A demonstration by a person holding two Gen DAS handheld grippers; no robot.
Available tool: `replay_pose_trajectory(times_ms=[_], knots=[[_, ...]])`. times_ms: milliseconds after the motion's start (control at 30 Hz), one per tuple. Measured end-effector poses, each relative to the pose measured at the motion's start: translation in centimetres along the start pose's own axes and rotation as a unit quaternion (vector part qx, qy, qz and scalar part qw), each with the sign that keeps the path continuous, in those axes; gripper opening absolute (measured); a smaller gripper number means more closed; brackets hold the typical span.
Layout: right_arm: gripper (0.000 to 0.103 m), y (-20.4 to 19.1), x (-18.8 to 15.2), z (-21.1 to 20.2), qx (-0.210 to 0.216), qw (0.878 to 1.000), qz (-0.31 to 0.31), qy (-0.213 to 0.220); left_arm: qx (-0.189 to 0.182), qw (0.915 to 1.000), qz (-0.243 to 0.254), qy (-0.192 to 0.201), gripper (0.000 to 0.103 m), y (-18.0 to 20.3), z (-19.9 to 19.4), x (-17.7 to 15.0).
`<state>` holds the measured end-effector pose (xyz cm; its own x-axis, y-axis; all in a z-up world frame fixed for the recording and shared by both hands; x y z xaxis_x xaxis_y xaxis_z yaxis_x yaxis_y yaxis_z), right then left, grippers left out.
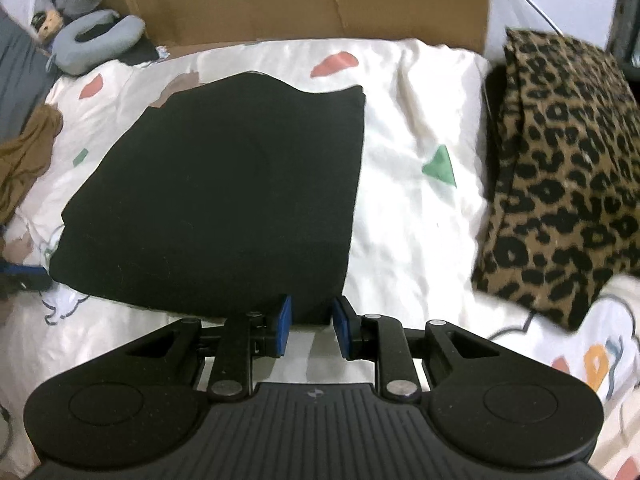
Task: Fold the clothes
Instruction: 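Grasp the folded shorts corner with the left gripper and lift it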
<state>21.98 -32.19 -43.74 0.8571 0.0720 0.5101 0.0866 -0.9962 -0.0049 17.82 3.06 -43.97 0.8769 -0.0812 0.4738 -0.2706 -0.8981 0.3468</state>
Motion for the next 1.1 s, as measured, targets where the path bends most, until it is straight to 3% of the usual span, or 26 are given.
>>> replay_pose_trajectory(times_ms=[167,200,233,267,567,700,767,867,933,967,1100], knots=[[0.030,0.6,-1.1,0.2,0.015,0.999,0.038,-0.028,-0.009,0.9999,0.006,0.003,0.032,0.0,1.0,0.0],[0.030,0.6,-1.2,0.3,0.019,0.998,0.043,-0.031,-0.013,0.9999,0.008,0.002,0.024,0.0,1.2,-0.1],[0.030,0.7,-1.4,0.3,0.022,0.998,0.049,-0.035,-0.017,0.9998,0.011,0.001,0.006,0.0,1.3,-0.2],[0.030,0.8,-1.4,0.4,0.026,0.997,0.056,-0.038,-0.022,0.9996,0.016,-0.001,0.003,0.0,1.3,-0.3],[0.031,1.1,-1.7,1.5,0.074,0.986,0.134,-0.065,0.014,0.9984,0.054,0.002,0.000,-0.5,-0.7,-0.4],[0.039,1.7,-2.1,2.2,0.090,0.977,0.180,-0.072,0.016,0.9996,0.024,-0.001,0.000,-1.8,-1.7,-0.7],[0.039,2.1,-2.4,2.5,0.097,0.972,0.202,-0.073,0.011,0.9999,0.003,0.005,0.002,-2.3,-2.3,-0.6],[0.039,2.7,-2.6,2.9,0.106,0.964,0.231,-0.073,-0.001,0.9992,-0.032,0.023,0.015,-2.8,-3.0,-0.3],[0.039,3.0,-2.6,3.1,0.112,0.960,0.246,-0.072,-0.005,0.9980,-0.053,0.035,0.038,-2.9,-3.2,0.1],[0.039,3.1,-2.6,3.2,0.115,0.957,0.256,-0.072,-0.007,0.9976,-0.059,0.037,0.042,-2.9,-3.0,0.4],[0.040,3.5,-2.6,4.0,0.128,0.946,0.289,-0.072,-0.032,0.9948,-0.087,0.044,0.045,-2.7,-2.0,0.9]])
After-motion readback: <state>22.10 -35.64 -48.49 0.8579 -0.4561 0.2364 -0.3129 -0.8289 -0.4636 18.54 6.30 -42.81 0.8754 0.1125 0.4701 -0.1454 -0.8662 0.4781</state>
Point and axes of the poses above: each gripper's, at about its wrist camera, not at the fingertips, and z roughly the way its jaws point, y to its right, x to its top, the point moved 3 cm from there along z, roughly the way its jaws point, and after that the axes turned 12 degrees about -x, right-handed, at the moved point
